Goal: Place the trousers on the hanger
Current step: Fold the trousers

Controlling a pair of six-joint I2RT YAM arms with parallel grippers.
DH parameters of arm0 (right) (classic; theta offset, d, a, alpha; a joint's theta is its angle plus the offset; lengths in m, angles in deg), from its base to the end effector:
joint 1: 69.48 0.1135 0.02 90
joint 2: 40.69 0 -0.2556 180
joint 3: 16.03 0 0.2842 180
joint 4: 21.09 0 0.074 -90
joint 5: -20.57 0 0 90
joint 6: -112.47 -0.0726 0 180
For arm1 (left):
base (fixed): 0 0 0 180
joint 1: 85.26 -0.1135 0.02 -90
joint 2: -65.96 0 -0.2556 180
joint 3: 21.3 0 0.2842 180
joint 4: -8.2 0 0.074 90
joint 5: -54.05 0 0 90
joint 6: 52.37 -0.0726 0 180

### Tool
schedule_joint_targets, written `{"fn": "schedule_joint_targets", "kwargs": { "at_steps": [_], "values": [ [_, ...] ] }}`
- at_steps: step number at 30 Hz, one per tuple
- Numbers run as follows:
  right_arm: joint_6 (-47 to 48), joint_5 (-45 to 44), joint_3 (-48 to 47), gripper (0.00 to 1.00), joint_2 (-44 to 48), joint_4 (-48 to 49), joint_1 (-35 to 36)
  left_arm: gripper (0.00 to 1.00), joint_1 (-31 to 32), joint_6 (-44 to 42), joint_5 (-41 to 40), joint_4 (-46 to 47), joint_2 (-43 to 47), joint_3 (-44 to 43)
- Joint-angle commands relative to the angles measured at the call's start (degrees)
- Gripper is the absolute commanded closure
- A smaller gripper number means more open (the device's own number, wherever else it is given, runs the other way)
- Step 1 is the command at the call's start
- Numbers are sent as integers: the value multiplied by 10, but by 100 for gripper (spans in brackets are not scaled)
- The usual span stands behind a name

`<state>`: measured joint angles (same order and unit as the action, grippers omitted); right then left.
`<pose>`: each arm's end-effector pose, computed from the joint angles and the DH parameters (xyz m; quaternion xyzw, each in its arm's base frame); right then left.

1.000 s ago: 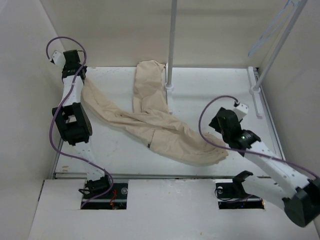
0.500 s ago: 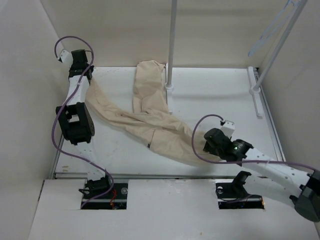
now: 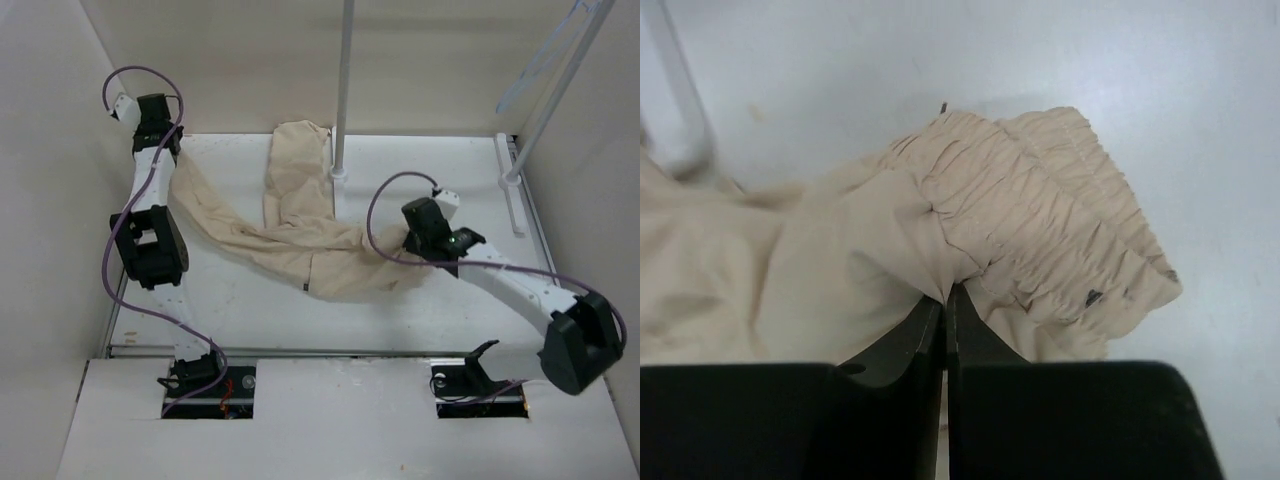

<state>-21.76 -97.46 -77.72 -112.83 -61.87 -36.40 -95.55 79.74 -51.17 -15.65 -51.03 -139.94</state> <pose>0.2763 0.1393 0.1976 0.1689 0.9031 0.0228 0.3942 0.5412 0.1176 0.2950 -0.4295 0.7056 -0.0458 0.5618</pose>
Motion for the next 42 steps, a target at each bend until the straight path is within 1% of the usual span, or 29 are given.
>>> {"fn": "schedule_joint_targets", "kwargs": {
  "at_steps": [1, 3, 4, 6, 8, 10, 12, 14, 18, 21, 28, 35, 38, 41, 42],
  "values": [
    [65, 2, -97, 85, -90, 108, -49, 97, -17, 4, -17, -9, 11, -64],
    [67, -3, -112, 66, -126, 116, -57, 97, -25, 3, -17, -11, 11, -68],
    [65, -5, -107, 57, -127, 123, -58, 97, -29, 3, -17, -11, 12, -69],
    [64, -15, -77, 47, -97, 147, -60, 97, -34, 2, -17, -12, 9, -73],
    [63, -32, -45, 39, -51, 159, -78, 97, -36, 2, -17, -12, 4, -77],
    [63, -45, -16, 35, -19, 168, -111, 97, -36, 1, -17, -12, 0, -84],
    [69, -40, 1, 35, -14, 175, -152, 97, -35, -1, -17, -13, -3, -92],
    [67, -28, 17, 35, -33, 191, -193, 97, -34, -2, -17, -14, -5, -96],
    [62, 46, 28, 42, -82, 237, -242, 97, -34, -4, -17, -14, -4, -97],
    [70, 96, 27, 43, -111, 269, -252, 97, -33, -4, -17, -14, -2, -91],
    [45, 166, 51, 45, -145, 316, -277, 97, -32, -5, -17, -9, -1, -79],
    [30, 178, 41, 54, -180, 317, -276, 96, -32, -5, -17, -6, 0, -68],
    [25, 184, 37, 53, -183, 314, -280, 96, -32, -5, -17, -5, 0, -65],
    [34, 191, 27, 44, -179, 285, -280, 96, -32, -5, -17, 0, 4, -56],
    [36, 192, 23, 44, -180, 283, -279, 96, -32, -4, -17, 3, 5, -50]
  ]
}}
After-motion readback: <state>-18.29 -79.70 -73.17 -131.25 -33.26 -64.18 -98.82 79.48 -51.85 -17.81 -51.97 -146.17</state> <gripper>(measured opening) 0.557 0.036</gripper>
